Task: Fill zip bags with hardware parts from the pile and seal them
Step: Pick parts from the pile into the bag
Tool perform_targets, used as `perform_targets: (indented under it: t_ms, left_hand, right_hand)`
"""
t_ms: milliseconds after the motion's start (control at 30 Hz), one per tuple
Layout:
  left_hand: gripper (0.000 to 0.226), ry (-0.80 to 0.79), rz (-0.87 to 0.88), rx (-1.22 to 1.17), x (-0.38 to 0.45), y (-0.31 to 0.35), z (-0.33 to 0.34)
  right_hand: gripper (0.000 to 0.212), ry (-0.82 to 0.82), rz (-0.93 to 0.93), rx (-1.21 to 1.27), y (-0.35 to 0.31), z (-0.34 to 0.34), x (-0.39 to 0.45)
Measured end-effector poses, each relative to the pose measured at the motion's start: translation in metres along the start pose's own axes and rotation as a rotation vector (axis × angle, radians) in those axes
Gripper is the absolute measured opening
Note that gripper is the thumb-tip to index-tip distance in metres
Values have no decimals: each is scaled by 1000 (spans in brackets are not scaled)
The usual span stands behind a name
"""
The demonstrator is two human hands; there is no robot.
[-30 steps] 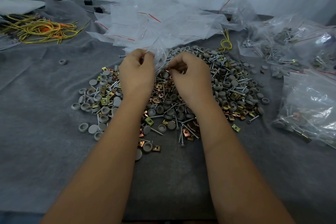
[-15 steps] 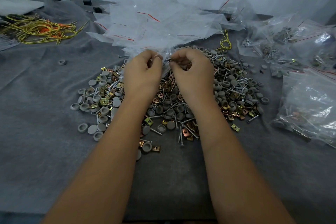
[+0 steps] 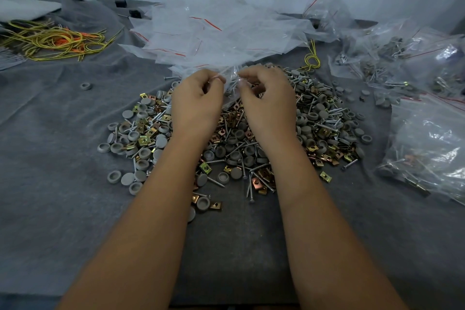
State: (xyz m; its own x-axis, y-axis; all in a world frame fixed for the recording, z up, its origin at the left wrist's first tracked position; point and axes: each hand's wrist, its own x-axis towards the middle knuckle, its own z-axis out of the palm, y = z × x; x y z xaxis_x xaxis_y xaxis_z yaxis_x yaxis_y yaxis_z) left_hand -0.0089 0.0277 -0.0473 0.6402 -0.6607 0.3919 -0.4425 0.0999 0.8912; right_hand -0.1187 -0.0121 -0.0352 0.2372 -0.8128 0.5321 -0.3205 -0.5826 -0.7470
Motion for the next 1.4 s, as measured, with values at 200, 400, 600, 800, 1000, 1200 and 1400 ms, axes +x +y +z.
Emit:
perform_targets:
  t_ms: [200, 400, 600, 800, 1000, 1200, 1400]
  left_hand:
    - [23, 108, -57, -40, 1, 3, -3]
    - [20, 145, -95, -63, 3, 5, -6]
    - [18, 154, -86, -78, 4, 2, -4]
    - [18, 141, -104, -100, 3, 4, -3]
    - [22, 130, -106, -98, 3, 4, -3]
    - [21, 125, -126, -114, 2, 4, -4]
    - [21, 122, -102, -94, 2, 5, -4]
  right_hand:
    - [17, 12, 93, 3, 2, -4, 2]
    - [25, -324, -58, -292, 1, 0, 0]
    - [30, -467, -170, -556, 3, 5, -5]
    - [35, -530, -207, -667, 4, 7, -6]
    - [22, -502, -190, -624, 2, 7, -7]
    - [20, -476, -225, -606, 3, 7, -6]
    - [18, -368, -167, -422, 3, 8, -2]
